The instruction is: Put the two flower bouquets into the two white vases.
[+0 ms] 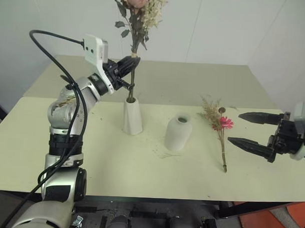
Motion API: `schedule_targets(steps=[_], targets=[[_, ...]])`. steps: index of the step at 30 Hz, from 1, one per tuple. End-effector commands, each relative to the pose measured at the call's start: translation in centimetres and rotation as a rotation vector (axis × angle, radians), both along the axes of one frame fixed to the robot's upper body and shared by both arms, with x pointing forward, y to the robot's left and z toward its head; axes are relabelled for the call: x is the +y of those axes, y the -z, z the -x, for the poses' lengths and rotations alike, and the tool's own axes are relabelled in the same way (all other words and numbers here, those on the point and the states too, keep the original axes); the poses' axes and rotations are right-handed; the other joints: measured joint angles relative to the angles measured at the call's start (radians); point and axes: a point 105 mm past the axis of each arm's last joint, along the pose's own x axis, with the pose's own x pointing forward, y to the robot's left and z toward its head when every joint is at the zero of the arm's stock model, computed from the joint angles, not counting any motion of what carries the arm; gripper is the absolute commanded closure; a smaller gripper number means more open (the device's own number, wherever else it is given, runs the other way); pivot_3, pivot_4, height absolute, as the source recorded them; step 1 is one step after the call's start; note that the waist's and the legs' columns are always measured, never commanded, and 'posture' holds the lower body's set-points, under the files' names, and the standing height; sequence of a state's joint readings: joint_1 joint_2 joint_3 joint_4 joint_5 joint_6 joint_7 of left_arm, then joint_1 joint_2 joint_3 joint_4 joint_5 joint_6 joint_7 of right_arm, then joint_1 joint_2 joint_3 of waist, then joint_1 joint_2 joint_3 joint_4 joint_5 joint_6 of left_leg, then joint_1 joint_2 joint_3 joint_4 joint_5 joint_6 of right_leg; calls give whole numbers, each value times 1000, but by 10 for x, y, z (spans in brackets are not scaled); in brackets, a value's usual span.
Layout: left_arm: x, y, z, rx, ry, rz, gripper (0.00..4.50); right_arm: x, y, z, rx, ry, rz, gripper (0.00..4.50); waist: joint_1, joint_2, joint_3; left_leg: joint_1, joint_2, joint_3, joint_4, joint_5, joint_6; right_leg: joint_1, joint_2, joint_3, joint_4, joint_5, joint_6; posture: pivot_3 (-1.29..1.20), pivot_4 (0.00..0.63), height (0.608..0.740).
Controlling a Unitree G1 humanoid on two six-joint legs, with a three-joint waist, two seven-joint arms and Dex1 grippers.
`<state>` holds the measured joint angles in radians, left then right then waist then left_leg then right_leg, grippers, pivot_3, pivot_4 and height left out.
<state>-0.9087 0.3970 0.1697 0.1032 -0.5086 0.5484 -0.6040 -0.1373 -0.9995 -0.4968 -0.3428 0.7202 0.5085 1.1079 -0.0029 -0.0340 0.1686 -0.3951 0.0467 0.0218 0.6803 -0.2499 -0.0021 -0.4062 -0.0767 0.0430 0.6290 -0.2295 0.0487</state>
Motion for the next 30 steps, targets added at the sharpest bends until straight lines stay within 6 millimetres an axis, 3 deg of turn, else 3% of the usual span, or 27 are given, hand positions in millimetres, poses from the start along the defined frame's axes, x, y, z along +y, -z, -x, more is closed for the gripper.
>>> schedule_targets(steps=[1, 30], targets=[[-2, -10, 7, -53, 2, -20, 4406, 0, -11, 1, -55, -3, 9, 0, 0, 0, 0, 0, 0, 0, 0, 0, 0, 0, 0, 0, 0, 0, 0, 0, 150, 740], [3, 39, 7, 86, -48, -76, 4406, -2, -6, -2, -51, 12, 24, 0, -1, 0, 0, 0, 0, 0, 0, 0, 0, 0, 0, 0, 0, 0, 0, 0, 150, 740]])
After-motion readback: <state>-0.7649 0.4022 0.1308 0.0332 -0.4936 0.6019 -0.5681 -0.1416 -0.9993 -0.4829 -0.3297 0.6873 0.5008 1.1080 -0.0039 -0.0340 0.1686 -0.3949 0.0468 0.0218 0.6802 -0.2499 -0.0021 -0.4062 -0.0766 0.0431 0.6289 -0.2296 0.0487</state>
